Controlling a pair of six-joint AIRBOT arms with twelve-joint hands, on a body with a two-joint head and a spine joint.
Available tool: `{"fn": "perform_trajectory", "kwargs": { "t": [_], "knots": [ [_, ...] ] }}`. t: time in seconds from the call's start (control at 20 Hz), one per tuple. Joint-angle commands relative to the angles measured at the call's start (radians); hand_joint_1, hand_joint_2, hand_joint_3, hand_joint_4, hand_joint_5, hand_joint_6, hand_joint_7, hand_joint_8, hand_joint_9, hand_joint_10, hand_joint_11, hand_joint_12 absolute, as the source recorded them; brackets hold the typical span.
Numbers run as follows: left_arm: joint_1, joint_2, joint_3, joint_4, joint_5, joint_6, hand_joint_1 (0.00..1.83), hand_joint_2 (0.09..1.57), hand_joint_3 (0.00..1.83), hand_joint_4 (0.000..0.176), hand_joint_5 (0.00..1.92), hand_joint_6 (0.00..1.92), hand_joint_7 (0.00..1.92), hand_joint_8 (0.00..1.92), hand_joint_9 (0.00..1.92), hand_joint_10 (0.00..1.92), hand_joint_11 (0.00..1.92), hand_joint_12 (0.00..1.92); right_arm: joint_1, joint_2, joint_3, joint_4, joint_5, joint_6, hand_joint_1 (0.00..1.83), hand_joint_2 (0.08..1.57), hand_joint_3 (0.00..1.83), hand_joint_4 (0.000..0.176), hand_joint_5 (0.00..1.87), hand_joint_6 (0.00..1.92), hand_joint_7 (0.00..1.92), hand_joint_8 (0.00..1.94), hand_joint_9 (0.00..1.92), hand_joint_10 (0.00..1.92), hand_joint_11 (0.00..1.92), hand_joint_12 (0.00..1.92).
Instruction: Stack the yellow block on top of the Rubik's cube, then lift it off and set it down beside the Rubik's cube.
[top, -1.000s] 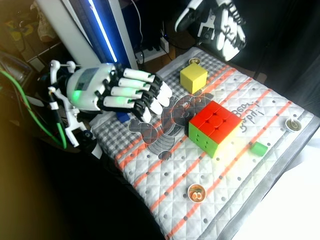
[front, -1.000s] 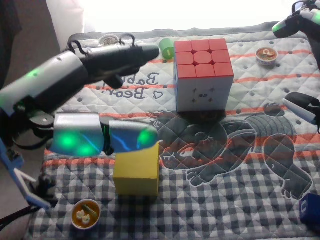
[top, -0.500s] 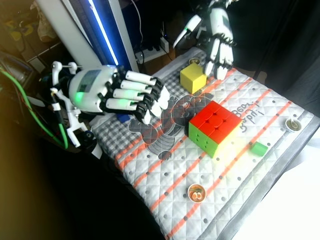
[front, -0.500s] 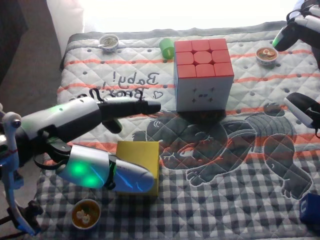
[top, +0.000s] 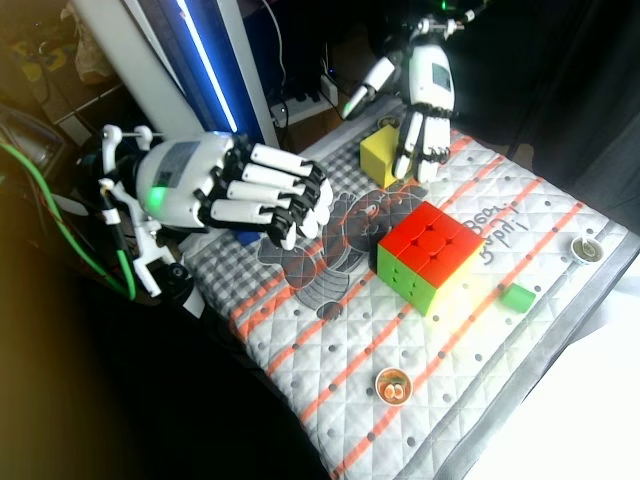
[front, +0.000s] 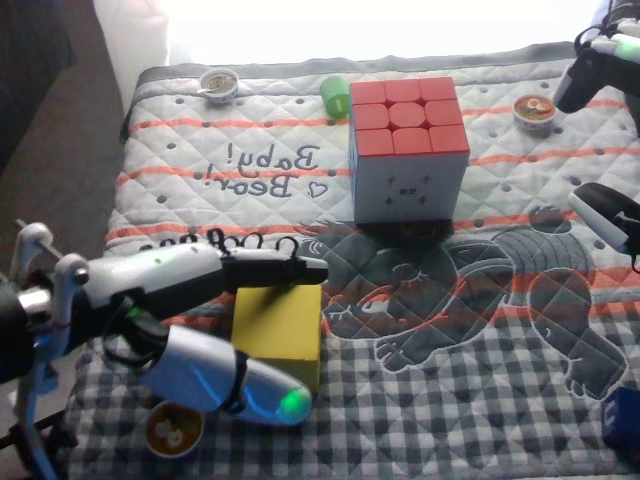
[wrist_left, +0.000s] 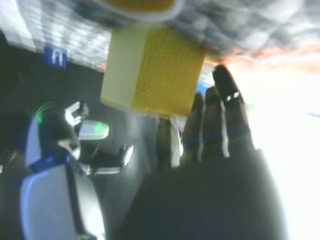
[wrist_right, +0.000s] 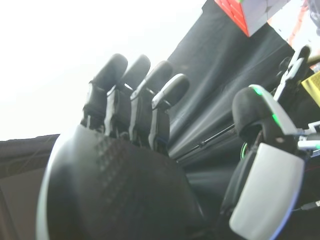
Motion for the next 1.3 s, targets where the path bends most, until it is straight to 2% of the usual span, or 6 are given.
{"fn": "perform_trajectory", "kwargs": {
  "t": [0.0,0.1,0.25,0.3,0.6,1.25],
  "knots": [
    [-0.012,-0.015,0.008,0.019,0.051,-0.001,0.69,0.92,0.03,0.162,0.26,0.01,0.08,0.0,0.03,0.06,0.0,0.74,0.004,0.001,0.005,-0.018,0.12,0.007,1.04,0.77,0.57,0.0,0.54,1.08,0.49,1.11,0.31,1.39,0.12,1.9],
    [-0.014,-0.032,0.026,0.019,0.029,-0.001,0.74,0.97,0.03,0.155,0.29,0.01,0.09,0.0,0.04,0.06,0.0,0.84,0.004,0.001,0.006,-0.019,0.121,0.014,1.03,0.81,0.54,0.0,0.54,1.08,0.51,1.09,0.32,1.37,0.13,1.9],
    [-0.014,-0.046,0.043,0.019,0.013,-0.002,0.96,1.17,0.02,0.035,0.61,0.05,0.24,0.02,0.17,0.07,0.0,1.11,0.004,0.001,0.007,-0.019,0.121,0.023,1.08,1.08,0.26,0.0,0.7,1.3,0.52,1.15,0.34,1.43,0.13,1.92],
    [-0.014,-0.05,0.049,0.019,0.011,-0.002,1.05,1.21,0.06,0.0,0.74,1.07,0.45,0.06,0.32,0.14,0.0,1.51,0.004,0.001,0.007,-0.019,0.122,0.024,1.08,1.23,0.04,0.0,0.72,1.38,0.55,1.13,0.35,1.42,0.14,1.92],
    [0.005,-0.032,0.041,-0.045,0.13,-0.002,1.04,1.28,0.0,0.0,0.68,1.43,0.43,0.62,0.14,1.02,0.0,1.44,0.002,0.001,0.007,-0.018,0.125,0.027,1.09,1.25,0.0,0.0,0.72,1.38,0.59,1.18,0.43,1.43,0.24,1.9],
    [-0.023,0.037,0.026,-0.061,0.707,-0.192,0.98,1.25,0.0,0.013,0.73,1.38,0.46,0.82,0.3,1.01,0.0,1.68,-0.007,0.0,0.01,-0.011,0.131,0.032,1.09,1.23,0.0,0.0,0.74,1.35,0.59,1.26,0.44,1.52,0.31,1.92]
  ]
}}
